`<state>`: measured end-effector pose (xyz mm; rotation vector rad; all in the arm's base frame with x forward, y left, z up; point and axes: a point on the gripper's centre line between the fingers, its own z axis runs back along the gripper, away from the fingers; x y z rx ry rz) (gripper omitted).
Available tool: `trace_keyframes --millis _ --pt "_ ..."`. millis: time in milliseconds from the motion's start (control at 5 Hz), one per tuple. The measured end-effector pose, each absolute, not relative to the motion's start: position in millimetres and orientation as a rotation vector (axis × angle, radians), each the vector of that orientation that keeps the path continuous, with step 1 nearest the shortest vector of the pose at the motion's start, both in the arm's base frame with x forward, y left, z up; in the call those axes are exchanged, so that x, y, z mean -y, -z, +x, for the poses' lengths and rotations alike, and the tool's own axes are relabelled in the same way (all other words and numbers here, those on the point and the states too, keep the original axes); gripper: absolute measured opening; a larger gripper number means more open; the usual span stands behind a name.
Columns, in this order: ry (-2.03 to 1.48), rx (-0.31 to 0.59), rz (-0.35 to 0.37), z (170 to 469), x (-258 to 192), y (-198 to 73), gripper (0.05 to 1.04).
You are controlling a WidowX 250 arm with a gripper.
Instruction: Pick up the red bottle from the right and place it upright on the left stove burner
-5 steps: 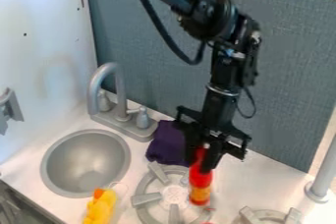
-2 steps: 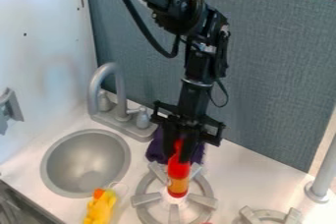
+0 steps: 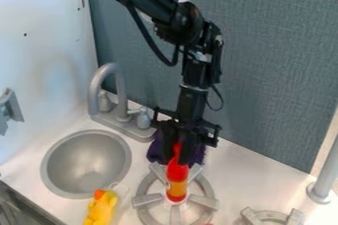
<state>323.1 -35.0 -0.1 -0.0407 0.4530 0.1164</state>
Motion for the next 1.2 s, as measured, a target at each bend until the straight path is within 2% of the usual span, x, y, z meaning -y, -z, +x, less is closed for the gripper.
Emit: trace_keyframes --millis 800,1000,1200 --pt "-0.090 -0.465 -0.051 333 35 14 0.336" --pt "-0.096 -0.458 -0.057 336 30 15 0.375" --pt "-0.099 -0.447 -0.064 334 28 21 0.683"
